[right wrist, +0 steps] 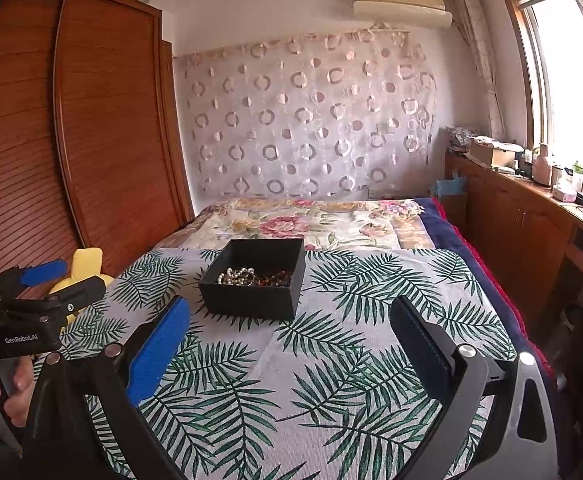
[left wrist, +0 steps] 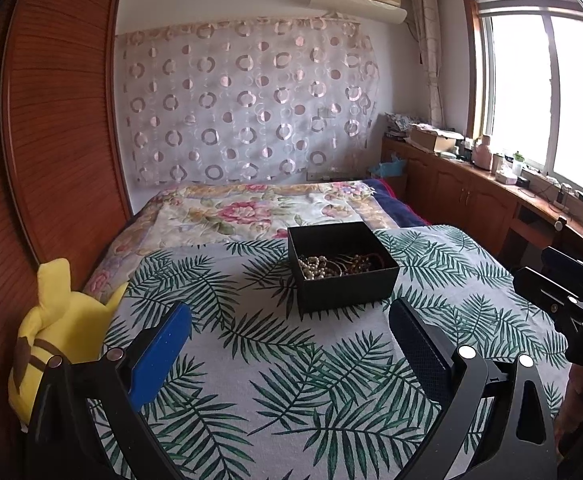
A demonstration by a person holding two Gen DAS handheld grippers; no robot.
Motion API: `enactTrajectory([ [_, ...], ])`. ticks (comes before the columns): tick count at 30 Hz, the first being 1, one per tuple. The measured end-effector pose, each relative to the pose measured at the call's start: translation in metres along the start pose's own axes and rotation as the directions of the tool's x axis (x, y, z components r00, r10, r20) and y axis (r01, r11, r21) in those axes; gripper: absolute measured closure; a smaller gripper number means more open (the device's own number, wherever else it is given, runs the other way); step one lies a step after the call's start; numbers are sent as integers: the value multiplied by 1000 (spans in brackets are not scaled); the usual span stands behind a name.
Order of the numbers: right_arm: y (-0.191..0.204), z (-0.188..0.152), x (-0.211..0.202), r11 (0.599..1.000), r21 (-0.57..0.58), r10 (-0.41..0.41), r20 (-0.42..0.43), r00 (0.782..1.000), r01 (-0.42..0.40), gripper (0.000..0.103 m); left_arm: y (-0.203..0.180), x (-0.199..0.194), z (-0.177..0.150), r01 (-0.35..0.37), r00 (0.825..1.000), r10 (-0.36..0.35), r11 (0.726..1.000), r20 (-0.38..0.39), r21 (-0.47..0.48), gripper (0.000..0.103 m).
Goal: Organize jewelry
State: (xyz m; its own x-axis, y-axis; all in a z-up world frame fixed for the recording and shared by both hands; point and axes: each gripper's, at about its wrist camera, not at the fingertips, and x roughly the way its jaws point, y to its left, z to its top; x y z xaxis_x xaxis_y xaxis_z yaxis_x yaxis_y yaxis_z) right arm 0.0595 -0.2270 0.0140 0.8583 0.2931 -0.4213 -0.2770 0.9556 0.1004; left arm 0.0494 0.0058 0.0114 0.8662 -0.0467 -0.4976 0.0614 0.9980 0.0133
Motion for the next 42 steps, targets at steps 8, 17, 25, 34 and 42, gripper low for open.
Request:
enactTrajectory([
  [8,1,1,-1,1000,-1,-2,-4,1000,2,2,0,-2,0,2,1000,-2,1000,6,-3,8],
  [17,1,1,-1,1000,0,-2,-3,1000,2,2,-6,-8,3,-6,1000,6,1000,19,3,8],
  [25,3,1,-1,1000,-2,-2,-4,1000,2,2,-4,-11,4,1,1000,-1,1000,31,-1,8],
  [34,2,1,-1,1000,-1,-2,-3,1000,2,2,-3,-12,2,0,999,1,1000,33,-2,8],
  [42,3,1,-1,1000,0,-2,-1,1000,2,2,-4,-11,2,2,999,-2,1000,37,-1,8],
])
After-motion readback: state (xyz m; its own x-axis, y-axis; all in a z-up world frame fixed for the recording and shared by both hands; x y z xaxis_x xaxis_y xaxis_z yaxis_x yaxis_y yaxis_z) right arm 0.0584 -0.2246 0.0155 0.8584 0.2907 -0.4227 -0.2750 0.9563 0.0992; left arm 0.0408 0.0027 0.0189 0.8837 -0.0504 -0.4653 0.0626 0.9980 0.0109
